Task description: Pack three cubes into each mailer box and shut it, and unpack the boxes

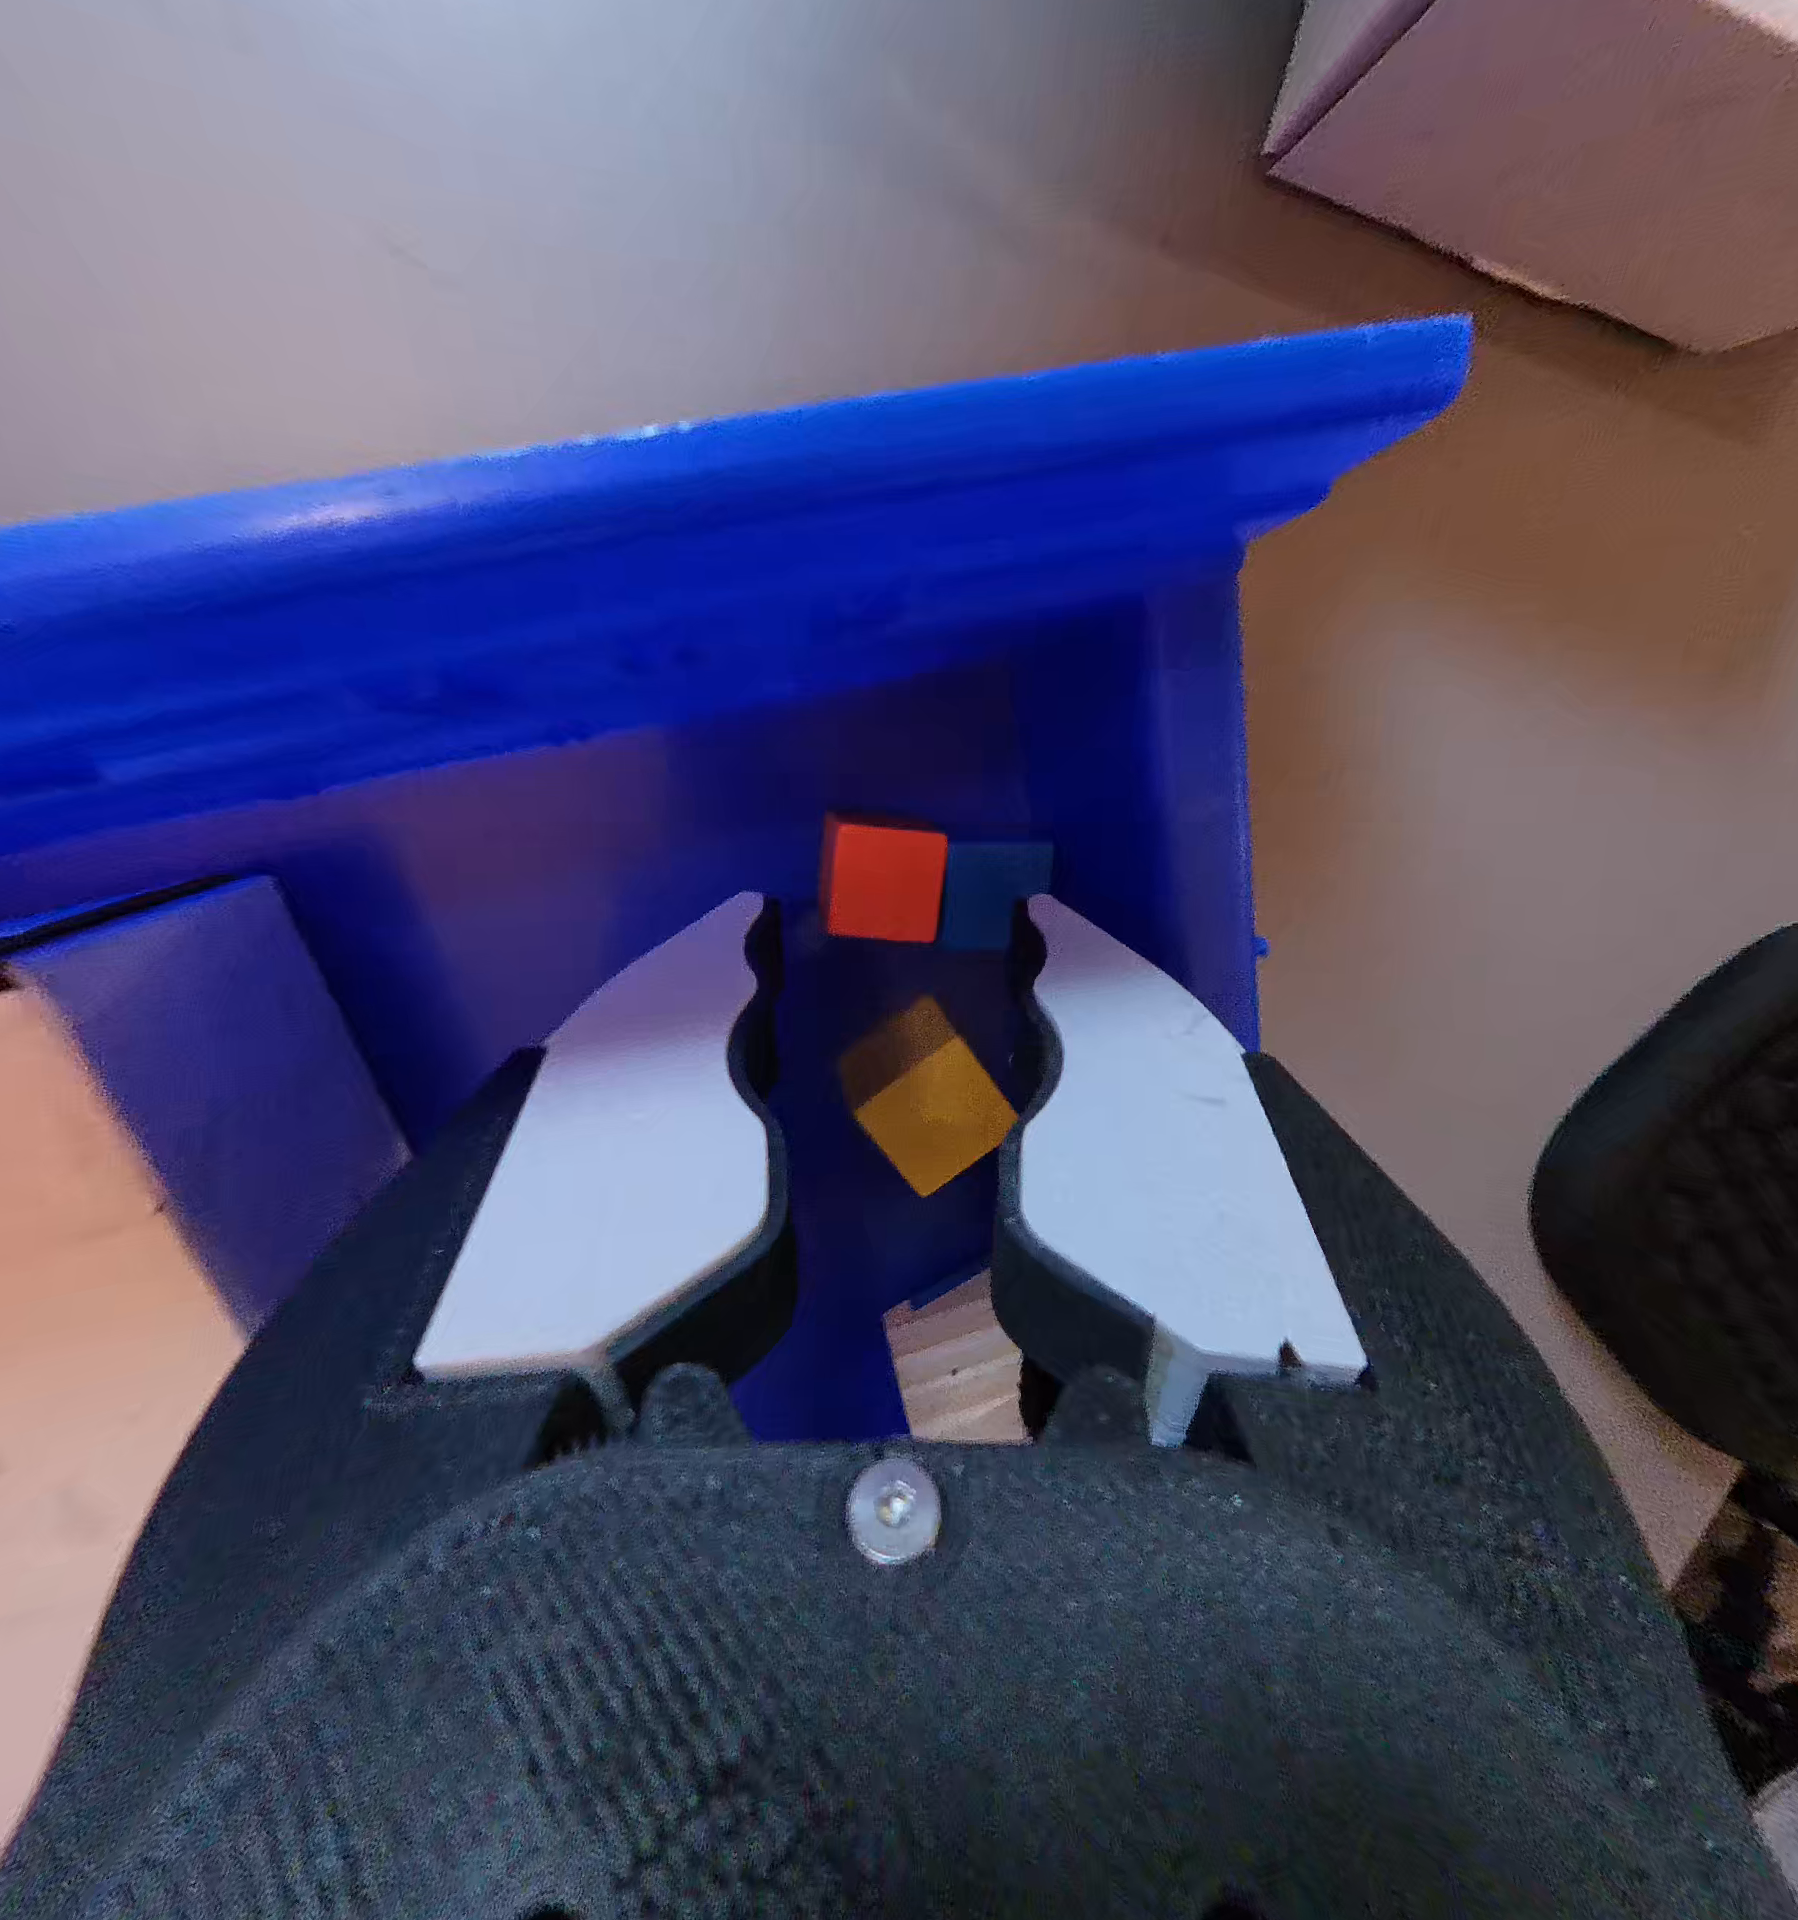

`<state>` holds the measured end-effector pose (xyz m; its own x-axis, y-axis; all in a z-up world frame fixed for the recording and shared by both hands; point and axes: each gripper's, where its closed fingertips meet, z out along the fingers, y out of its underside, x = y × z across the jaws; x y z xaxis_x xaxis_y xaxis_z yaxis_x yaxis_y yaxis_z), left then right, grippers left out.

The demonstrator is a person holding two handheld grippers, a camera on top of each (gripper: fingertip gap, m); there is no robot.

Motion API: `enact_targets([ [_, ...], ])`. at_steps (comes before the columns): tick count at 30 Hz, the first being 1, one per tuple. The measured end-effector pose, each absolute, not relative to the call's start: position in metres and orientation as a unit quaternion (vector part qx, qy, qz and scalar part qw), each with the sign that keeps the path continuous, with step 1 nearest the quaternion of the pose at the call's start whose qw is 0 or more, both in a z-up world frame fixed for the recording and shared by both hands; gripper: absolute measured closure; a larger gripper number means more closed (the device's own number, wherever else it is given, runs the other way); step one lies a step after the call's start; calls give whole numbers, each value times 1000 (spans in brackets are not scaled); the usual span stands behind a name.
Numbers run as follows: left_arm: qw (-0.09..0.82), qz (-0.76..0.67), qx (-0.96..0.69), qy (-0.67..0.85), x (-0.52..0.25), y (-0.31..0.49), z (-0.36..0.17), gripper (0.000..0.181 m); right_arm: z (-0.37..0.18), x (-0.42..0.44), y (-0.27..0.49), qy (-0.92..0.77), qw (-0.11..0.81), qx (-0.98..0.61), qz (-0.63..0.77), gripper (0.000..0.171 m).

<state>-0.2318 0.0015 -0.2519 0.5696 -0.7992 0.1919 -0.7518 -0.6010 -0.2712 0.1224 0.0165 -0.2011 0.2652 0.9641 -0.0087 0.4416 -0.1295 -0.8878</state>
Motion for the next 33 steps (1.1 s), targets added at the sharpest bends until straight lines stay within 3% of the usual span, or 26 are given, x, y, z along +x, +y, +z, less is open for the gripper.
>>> enact_targets([
  [15,116,-28,-874,471,-246,28,-260,149,-205,123,17,-518,405,-684,316,96],
  [23,122,-106,-886,434,-224,20,-253,135,-207,122,17,-519,402,-684,317,97],
  [29,107,-48,-899,423,-236,28,-268,157,-205,122,16,-519,405,-683,316,97],
  [33,122,-26,-901,414,-245,32,-255,158,-205,123,17,-519,405,-683,317,97],
])
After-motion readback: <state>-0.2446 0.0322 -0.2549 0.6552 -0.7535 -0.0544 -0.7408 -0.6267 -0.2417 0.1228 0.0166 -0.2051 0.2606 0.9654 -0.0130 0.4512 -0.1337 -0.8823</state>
